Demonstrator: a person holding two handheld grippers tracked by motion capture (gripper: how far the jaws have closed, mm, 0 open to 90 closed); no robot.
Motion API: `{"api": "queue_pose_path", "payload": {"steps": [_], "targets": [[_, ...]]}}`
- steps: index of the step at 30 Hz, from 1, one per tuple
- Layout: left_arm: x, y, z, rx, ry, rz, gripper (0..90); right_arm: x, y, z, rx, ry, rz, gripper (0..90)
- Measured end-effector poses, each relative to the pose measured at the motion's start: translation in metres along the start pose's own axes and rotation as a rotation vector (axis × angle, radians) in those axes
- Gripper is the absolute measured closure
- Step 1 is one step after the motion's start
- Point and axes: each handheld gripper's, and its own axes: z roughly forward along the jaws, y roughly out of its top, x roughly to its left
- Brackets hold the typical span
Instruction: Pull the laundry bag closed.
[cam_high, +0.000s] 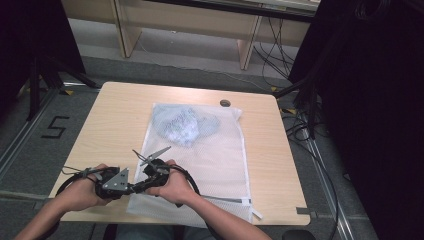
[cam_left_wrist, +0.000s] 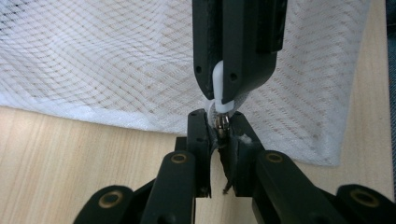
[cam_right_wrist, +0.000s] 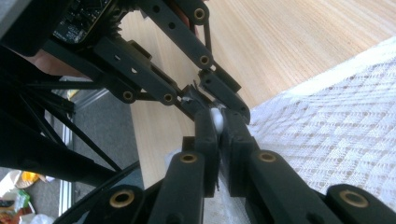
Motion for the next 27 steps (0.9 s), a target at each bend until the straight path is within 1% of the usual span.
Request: {"api": "queue_pose_path", "payload": {"steps": [1, 2, 3, 4, 5, 7, 8, 9, 10, 11, 12, 13, 15, 16, 17, 18, 19, 20, 21, 22, 25, 27], "targets": [[0.0, 0.0, 0.0, 0.0, 0.0, 0.002, 81.5, 0.0, 0.0, 0.0, -0.004, -0.006, 0.004, 87.1], [0.0, 0.0, -0.001, -0.002, 0.002, 0.003, 81.6, 0.0, -0.001, -0.001, -0.007, -0.002, 0.019, 87.1], [0.001, 0.0, -0.001, -0.001, 0.003, 0.004, 81.7, 0.0, -0.001, -0.001, -0.009, -0.006, 0.019, 87.2], [0.0, 0.0, -0.001, -0.004, 0.008, 0.004, 81.8, 0.001, -0.001, -0.002, -0.009, -0.011, 0.029, 87.1], [0.0, 0.0, -0.001, -0.009, 0.01, 0.003, 81.8, 0.001, -0.001, -0.002, -0.009, -0.016, 0.026, 87.1], [0.0, 0.0, -0.001, -0.009, 0.022, 0.007, 81.8, 0.002, -0.001, -0.002, -0.009, -0.016, 0.035, 87.1], [0.0, 0.0, -0.002, -0.004, 0.023, 0.008, 81.8, 0.002, -0.001, -0.002, -0.012, -0.024, 0.037, 87.1], [0.001, 0.001, -0.003, 0.014, 0.013, 0.011, 81.9, 0.003, -0.001, -0.003, -0.013, -0.027, 0.049, 87.1], [0.001, 0.0, -0.003, 0.005, 0.027, 0.011, 81.8, 0.003, -0.001, -0.003, -0.022, -0.027, 0.054, 87.2], [0.0, 0.0, -0.003, -0.001, 0.024, 0.003, 81.8, 0.003, -0.001, -0.003, -0.022, -0.027, 0.054, 87.2], [0.0, 0.0, -0.003, -0.001, 0.024, 0.006, 81.9, 0.003, -0.002, -0.002, -0.025, -0.023, 0.059, 87.1], [0.0, 0.001, -0.004, 0.007, 0.036, 0.019, 81.9, 0.004, -0.002, -0.003, -0.025, -0.024, 0.065, 87.1], [0.0, 0.001, -0.004, 0.0, 0.037, 0.017, 82.1, 0.004, -0.002, -0.004, -0.023, -0.031, 0.065, 87.2], [0.001, 0.002, -0.005, 0.008, 0.021, 0.018, 82.1, 0.004, -0.002, -0.004, -0.026, -0.041, 0.067, 87.2], [0.001, 0.001, -0.005, 0.004, 0.044, 0.02, 82.2, 0.005, -0.002, -0.005, -0.022, -0.042, 0.076, 87.2], [0.001, 0.001, -0.005, 0.004, 0.044, 0.02, 82.3, 0.005, -0.002, -0.005, -0.022, -0.042, 0.076, 87.2], [0.001, 0.001, -0.005, 0.007, 0.029, 0.016, 82.3, 0.006, -0.002, -0.006, -0.016, -0.047, 0.083, 87.2], [0.001, 0.0, -0.005, 0.001, 0.037, 0.014, 82.3, 0.006, -0.002, -0.007, -0.016, -0.053, 0.097, 87.2], [0.001, -0.001, -0.006, -0.003, 0.045, 0.012, 82.3, 0.004, -0.003, -0.008, -0.013, -0.054, 0.1, 87.2], [0.002, -0.002, -0.006, -0.002, 0.042, 0.007, 82.3, 0.004, -0.004, -0.008, -0.015, -0.057, 0.107, 87.3], [0.002, -0.001, -0.006, -0.001, 0.037, 0.009, 82.3, 0.005, -0.005, -0.009, -0.014, -0.054, 0.116, 87.2], [0.001, -0.001, -0.006, -0.004, 0.034, 0.002, 82.3, 0.005, -0.006, -0.01, -0.008, -0.066, 0.099, 87.2]]}}
